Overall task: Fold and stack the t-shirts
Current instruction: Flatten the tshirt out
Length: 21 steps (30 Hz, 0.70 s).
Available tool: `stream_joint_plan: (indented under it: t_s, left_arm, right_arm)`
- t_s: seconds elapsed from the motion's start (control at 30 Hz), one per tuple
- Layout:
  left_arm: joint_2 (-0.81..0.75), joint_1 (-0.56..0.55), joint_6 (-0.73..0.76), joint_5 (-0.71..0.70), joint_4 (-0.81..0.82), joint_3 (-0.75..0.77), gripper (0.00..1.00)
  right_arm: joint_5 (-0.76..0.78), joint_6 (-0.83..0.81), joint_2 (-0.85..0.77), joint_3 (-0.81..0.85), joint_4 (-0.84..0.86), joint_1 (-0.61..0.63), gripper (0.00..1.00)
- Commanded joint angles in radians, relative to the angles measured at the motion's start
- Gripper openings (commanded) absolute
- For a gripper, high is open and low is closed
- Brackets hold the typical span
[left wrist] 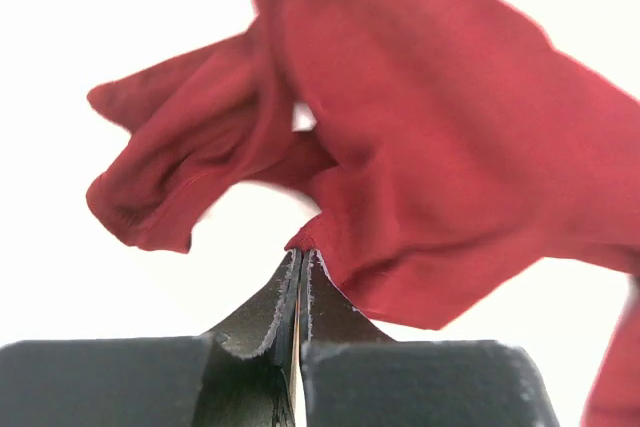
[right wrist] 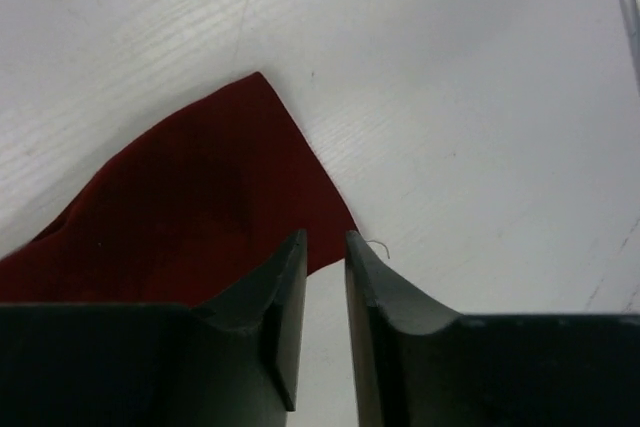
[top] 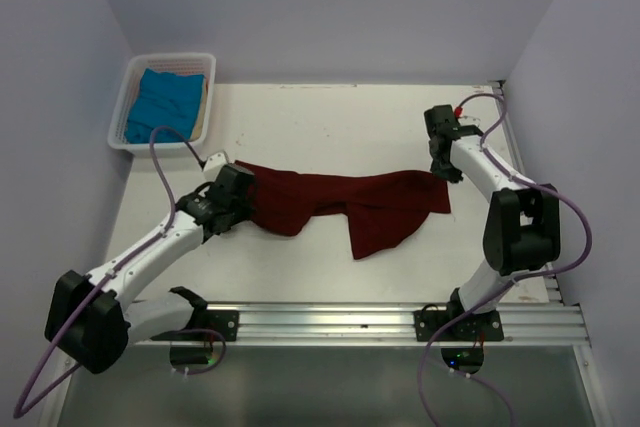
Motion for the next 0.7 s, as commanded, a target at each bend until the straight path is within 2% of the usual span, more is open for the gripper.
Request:
stream_joint_plan:
  t_s: [0.0,0.07,0.1,0.17,0.37,0.67]
  left_arm:
    - [-0.088,-0.002,0.035,-0.007,-0.086,0.136,0.00]
    - [-0.100,-0.002,0.046,-0.013,-0.105,0.165,0.00]
    - [-0.100,-0.002,0.052,-0.013,-0.109,0.187,0.00]
    - [-0.094,-0.002,0.063,-0.016,-0.110,0.199,0.00]
    - [-0.063,-0.002,0.072,-0.018,-0.110,0.207,0.00]
    - [-0.056,-0.002,0.087,-0.033,-0.110,0.211,0.00]
  right_arm:
    - [-0.056,0.064,0.022,-0.036,0.023,-0.018,0.26]
    - [-0.089,0.075,0.027,-0.069,0.043,-0.040,0.47]
    - [-0.113,0.080,0.035,-0.079,0.049,-0.049,0.62]
    - [-0.159,0.092,0.042,-0.107,0.065,-0.068,0.69]
    - [-0.196,0.123,0.036,-0.174,0.086,-0.091,0.69]
    - [-0.244,0.147,0.053,-0.268,0.175,-0.157,0.59]
